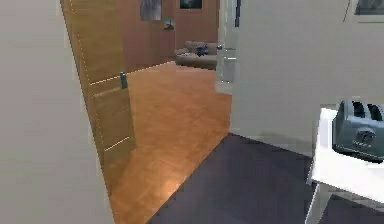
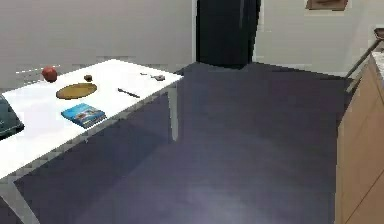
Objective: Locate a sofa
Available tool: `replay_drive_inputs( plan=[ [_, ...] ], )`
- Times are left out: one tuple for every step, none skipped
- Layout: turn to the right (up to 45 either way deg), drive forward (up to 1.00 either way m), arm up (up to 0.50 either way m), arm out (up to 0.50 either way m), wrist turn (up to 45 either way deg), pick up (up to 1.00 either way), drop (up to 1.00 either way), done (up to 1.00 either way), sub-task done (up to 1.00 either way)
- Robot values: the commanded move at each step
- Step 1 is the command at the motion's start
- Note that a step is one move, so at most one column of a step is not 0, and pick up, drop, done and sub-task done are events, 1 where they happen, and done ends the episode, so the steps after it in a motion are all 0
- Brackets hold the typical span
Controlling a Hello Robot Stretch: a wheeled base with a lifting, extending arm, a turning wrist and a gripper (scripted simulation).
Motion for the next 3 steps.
replay_drive_inputs(
  plan=[
    [0.0,1.00,0.00,0.00,0.0,0.00,0.00,0.00,0.00],
    [0.0,1.00,0.00,0.00,0.0,0.00,0.00,0.00,0.00],
    [0.0,1.00,0.00,0.00,0.0,0.00,0.00,0.00,0.00]
  ],
)
